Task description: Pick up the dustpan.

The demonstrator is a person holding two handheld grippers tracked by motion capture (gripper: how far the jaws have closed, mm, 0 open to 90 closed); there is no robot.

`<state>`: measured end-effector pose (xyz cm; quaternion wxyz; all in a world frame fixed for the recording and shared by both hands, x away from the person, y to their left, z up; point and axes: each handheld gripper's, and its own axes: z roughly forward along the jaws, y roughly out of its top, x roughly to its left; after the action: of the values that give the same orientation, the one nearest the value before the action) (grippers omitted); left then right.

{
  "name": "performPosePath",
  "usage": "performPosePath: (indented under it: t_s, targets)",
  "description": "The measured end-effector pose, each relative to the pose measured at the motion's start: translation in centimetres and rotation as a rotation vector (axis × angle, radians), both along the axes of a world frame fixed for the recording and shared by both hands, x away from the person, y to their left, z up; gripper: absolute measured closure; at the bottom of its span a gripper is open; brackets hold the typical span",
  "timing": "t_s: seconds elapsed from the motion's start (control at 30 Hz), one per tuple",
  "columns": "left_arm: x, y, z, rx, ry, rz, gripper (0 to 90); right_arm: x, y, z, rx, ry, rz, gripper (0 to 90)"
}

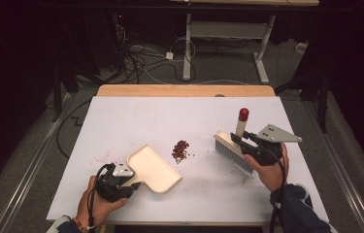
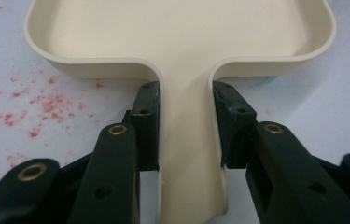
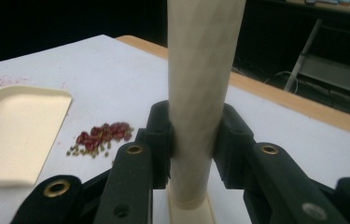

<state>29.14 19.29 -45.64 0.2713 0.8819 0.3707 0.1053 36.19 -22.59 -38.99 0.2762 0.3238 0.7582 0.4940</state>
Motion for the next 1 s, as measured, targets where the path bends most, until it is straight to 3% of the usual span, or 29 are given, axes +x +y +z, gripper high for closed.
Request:
performPosePath:
  t_s: [0.03,0.17,0.3,0.53,0.7,1.0]
  targets:
    - [0.0,-0.1,0.0,0.005,-0.001,-0.004,64.2,0.0,0.0,0.0,0.0,0.0,0.0,70.8]
    - [0.0,-0.3,-0.1,0.01,0.0,-0.012,64.2,2.4,2.2,-0.1,-0.001,-0.014,0.016,70.8]
    - [0.0,-0.4,-0.2,0.014,0.0,-0.014,64.3,5.2,5.2,-0.3,-0.029,-0.049,0.03,70.8]
    - [0.0,-0.4,-0.4,0.015,0.003,-0.015,64.2,7.4,8.1,-0.8,-0.047,-0.067,0.036,70.8]
    - [0.0,-0.5,-0.5,0.012,0.003,-0.015,64.2,8.2,9.8,-1.7,-0.072,-0.087,0.029,70.8]
    - [0.1,-0.7,-0.7,0.022,0.009,-0.021,64.2,7.9,10.4,-2.4,-0.029,-0.081,0.047,70.8]
